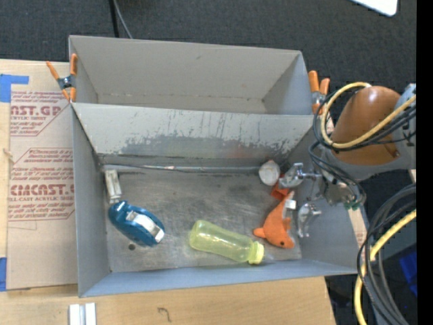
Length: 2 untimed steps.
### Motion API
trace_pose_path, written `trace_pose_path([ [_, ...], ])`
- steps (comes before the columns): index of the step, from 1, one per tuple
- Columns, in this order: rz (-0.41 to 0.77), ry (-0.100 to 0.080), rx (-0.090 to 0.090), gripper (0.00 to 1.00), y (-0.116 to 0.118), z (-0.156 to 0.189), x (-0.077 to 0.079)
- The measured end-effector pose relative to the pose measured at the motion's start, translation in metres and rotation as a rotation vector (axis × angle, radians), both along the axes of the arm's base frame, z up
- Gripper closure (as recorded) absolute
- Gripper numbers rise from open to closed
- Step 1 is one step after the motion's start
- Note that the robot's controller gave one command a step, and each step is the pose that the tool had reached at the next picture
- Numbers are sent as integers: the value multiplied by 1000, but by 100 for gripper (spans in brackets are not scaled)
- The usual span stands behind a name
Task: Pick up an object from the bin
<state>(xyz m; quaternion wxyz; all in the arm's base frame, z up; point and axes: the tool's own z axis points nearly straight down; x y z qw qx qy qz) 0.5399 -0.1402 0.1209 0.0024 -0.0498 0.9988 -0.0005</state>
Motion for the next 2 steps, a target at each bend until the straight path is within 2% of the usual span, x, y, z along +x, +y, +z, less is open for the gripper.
trace_pose_path([
  [1, 54, 5, 1, 0, -8, -4, -9],
  [2, 92, 2, 0, 0, -12, 10, -15],
])
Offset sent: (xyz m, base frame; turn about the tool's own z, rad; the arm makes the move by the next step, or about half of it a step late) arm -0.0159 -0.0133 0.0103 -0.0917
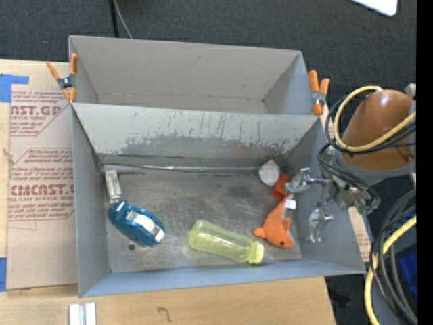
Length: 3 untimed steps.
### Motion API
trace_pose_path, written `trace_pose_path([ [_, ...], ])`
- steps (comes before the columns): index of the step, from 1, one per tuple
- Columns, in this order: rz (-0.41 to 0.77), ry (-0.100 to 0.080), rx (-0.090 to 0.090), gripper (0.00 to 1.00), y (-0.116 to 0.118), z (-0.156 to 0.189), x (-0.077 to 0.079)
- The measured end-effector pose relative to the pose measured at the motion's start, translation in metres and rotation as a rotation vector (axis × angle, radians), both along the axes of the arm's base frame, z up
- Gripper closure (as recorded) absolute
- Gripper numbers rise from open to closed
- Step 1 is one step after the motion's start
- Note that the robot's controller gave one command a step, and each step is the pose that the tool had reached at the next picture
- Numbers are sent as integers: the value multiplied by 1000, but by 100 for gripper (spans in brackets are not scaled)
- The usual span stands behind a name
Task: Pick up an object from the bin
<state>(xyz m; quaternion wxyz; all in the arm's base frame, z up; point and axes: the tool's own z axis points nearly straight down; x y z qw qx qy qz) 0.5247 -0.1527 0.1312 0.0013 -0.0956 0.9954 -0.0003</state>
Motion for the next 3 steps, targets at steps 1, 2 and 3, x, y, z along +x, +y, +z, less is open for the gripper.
trace_pose_path([
  [1, 344, 0, 9, 0, 5, -52, 4],
  [2, 769, -5, 12, 100, 13, -61, 6],
  [3, 768, -5, 12, 100, 13, -61, 6],
])
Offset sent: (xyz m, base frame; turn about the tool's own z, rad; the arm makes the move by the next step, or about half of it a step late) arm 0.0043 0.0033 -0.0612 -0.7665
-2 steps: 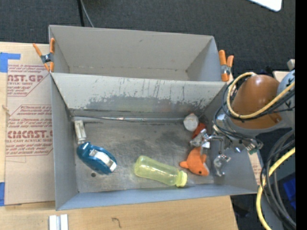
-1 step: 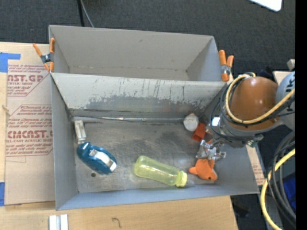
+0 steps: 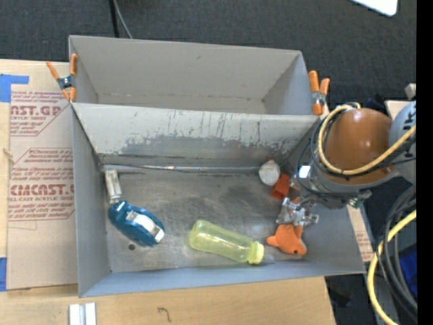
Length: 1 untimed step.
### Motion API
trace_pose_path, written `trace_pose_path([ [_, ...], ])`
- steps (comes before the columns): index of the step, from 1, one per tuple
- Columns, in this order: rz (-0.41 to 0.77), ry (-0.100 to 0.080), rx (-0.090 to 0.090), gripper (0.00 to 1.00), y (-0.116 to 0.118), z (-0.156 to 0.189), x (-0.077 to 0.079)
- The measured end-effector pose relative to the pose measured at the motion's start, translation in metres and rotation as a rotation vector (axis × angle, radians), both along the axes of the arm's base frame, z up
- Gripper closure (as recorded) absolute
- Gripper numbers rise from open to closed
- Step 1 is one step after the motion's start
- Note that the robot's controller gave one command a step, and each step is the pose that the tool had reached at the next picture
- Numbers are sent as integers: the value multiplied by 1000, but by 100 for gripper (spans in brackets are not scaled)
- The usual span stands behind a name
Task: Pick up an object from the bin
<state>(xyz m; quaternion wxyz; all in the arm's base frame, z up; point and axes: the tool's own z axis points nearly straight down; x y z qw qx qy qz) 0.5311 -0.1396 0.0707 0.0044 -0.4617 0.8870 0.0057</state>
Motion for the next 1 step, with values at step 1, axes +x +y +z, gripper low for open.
trace_pose_path([
  [1, 0, 1, -1, 100, 0, 2, 0],
])
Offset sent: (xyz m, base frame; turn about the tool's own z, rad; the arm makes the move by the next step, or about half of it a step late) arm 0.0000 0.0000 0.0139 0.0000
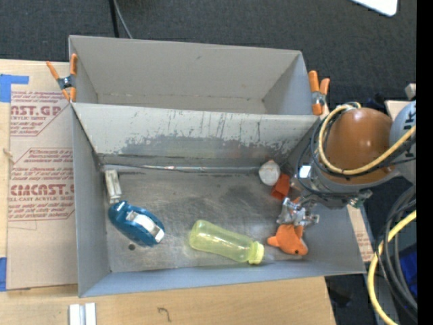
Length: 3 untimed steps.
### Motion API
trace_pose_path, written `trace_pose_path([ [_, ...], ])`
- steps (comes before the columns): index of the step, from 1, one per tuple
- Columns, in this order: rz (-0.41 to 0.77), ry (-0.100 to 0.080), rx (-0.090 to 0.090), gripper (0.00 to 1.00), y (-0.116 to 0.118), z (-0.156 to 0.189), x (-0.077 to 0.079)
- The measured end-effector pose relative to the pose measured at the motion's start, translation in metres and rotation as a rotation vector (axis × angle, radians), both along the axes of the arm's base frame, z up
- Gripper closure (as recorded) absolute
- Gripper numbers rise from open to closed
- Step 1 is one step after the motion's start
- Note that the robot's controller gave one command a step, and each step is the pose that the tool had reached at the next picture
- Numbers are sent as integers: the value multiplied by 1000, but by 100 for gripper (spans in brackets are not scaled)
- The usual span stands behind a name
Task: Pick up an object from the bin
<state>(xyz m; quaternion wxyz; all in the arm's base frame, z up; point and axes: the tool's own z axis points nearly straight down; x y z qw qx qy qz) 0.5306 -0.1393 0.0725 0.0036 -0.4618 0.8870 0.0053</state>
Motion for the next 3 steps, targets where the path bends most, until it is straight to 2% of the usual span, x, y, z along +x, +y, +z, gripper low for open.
trace_pose_path([
  [3, 0, 1, -10, 100, -1, 16, 0],
])
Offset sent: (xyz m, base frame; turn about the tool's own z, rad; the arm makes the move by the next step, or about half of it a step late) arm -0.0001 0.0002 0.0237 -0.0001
